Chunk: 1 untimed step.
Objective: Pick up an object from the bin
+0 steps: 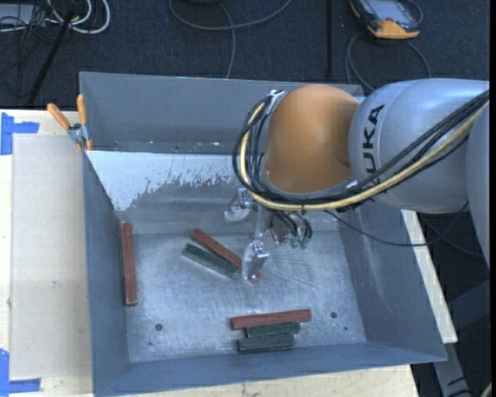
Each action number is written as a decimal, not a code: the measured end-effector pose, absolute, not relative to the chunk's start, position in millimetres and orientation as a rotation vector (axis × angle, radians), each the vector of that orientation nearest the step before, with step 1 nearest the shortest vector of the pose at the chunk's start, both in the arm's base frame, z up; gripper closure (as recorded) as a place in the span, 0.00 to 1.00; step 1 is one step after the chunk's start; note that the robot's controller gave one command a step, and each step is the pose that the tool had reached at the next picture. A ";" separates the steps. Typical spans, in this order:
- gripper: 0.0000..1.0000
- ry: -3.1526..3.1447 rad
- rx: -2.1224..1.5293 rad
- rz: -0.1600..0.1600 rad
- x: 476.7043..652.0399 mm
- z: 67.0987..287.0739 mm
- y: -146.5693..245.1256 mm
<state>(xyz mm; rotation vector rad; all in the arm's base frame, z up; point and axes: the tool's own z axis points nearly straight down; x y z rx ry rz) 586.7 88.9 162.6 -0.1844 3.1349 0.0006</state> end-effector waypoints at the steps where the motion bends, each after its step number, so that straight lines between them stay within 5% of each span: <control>1: 0.00 3.137 -0.144 -0.003 602.5 157.9 65.1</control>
Offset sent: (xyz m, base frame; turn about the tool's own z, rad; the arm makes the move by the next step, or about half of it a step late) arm 0.0082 0.0040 -0.0926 0.0270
